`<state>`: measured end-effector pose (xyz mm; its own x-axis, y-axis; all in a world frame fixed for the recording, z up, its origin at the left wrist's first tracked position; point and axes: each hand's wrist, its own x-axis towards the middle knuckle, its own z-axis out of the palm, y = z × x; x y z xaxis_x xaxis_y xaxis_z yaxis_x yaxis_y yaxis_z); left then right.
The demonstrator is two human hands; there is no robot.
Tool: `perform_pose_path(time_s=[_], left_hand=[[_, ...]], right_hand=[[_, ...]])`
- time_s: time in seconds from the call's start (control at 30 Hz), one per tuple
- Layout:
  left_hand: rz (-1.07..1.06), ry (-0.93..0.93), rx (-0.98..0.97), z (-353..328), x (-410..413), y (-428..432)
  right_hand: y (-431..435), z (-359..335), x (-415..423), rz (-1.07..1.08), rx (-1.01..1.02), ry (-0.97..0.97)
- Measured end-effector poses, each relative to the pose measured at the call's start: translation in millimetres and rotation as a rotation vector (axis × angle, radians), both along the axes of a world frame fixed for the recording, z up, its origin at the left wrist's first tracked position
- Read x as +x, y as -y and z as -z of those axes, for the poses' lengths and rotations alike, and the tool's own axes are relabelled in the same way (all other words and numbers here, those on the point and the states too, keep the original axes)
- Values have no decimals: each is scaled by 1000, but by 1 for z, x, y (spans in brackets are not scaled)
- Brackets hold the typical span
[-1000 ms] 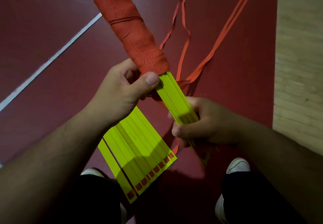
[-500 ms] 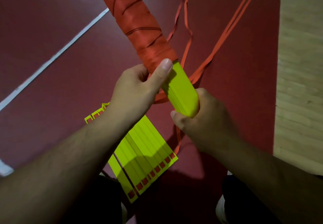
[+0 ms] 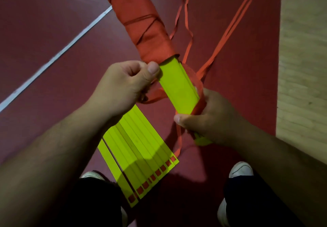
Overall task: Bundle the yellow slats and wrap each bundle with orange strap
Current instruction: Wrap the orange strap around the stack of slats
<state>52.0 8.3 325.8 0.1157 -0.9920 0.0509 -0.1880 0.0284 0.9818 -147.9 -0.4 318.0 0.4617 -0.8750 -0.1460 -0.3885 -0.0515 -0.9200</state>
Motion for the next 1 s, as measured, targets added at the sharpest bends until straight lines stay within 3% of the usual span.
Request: perform_pose_path(time_s=[0.1, 0.3, 0.37, 0.5, 0.57, 0.67, 0.77, 0.9, 1.0], left_hand=[[-8, 59, 37, 5, -3, -2], [-205, -34, 209, 7, -20, -3], [-226, -57, 175, 8, -18, -3], [-33, -123, 34, 4, -9, -6], [45, -159, -2, 1, -8, -7], [28, -164, 27, 1, -7, -3], [-18, -52, 60, 3, -3, 0], [-44, 123, 66, 8, -4, -1], [-62, 23, 72, 9, -18, -4]], right_hand=[[1, 6, -1, 136, -265, -283], [-12, 13, 10, 149, -368, -534], [-8, 9, 7, 58, -321, -477], [3, -7, -6, -250, 307, 44], [1, -5, -6, -278, 393, 100], [2, 1, -2, -163, 50, -55], [3, 7, -4, 24, -214, -263], [-3, 8, 0, 192, -308, -440], [-8, 4, 7, 213, -278, -517]])
